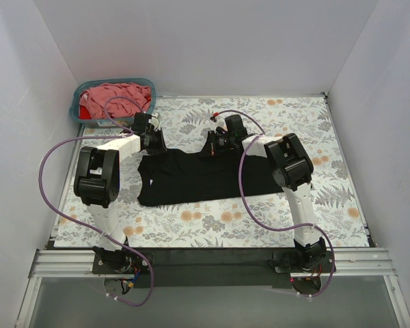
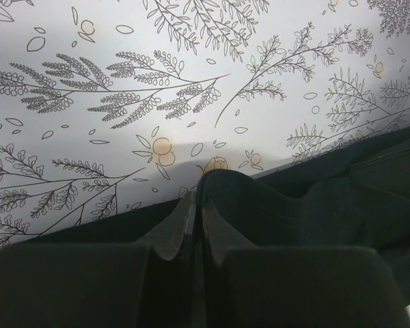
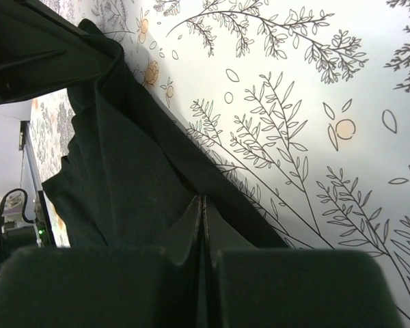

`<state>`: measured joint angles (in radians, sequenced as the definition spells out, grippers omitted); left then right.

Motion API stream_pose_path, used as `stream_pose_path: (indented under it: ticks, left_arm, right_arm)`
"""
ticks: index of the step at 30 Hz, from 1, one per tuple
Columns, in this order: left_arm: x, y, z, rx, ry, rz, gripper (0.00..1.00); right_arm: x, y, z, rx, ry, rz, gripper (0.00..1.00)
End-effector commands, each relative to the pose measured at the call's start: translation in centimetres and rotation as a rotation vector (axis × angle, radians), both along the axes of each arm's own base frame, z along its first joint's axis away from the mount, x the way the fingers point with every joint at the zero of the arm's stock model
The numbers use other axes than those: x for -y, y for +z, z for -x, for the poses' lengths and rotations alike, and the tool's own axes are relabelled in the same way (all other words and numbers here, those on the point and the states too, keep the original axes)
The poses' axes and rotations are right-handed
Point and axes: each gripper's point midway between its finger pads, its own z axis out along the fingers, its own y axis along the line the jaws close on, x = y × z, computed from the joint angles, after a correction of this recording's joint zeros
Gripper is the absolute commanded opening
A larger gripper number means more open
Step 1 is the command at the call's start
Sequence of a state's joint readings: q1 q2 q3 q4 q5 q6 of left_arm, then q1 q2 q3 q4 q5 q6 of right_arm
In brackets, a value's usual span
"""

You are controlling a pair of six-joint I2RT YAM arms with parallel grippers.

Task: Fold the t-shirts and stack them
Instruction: Fold the tshirt

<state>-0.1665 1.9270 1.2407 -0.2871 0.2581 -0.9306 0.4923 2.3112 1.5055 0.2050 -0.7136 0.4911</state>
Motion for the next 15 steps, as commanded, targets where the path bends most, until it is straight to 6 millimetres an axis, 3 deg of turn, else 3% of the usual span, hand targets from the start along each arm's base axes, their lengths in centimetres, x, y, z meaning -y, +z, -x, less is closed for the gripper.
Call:
stream_pose_path:
  ticks: [1,6,15]
  left_arm:
    - [-0.3,3.6,-1.0,0.097,-0.003,-0.008,0.0]
    - [-0.4,4.8,-0.9,0.12,-0.014,-0.016,0.0]
    - [-0.3,5.6,-0.7,0.135,-0.024,-0.011,0.0]
  right_arm:
    - [-0.7,2.9,-0.4,0.089,0.032,-0.034,0.01]
    - [-0.1,5.4,-0.3,0.168,0.043,-0.044,0.01]
    - [0.9,6.6,0.6,0.213,0.047,-0.034,0.01]
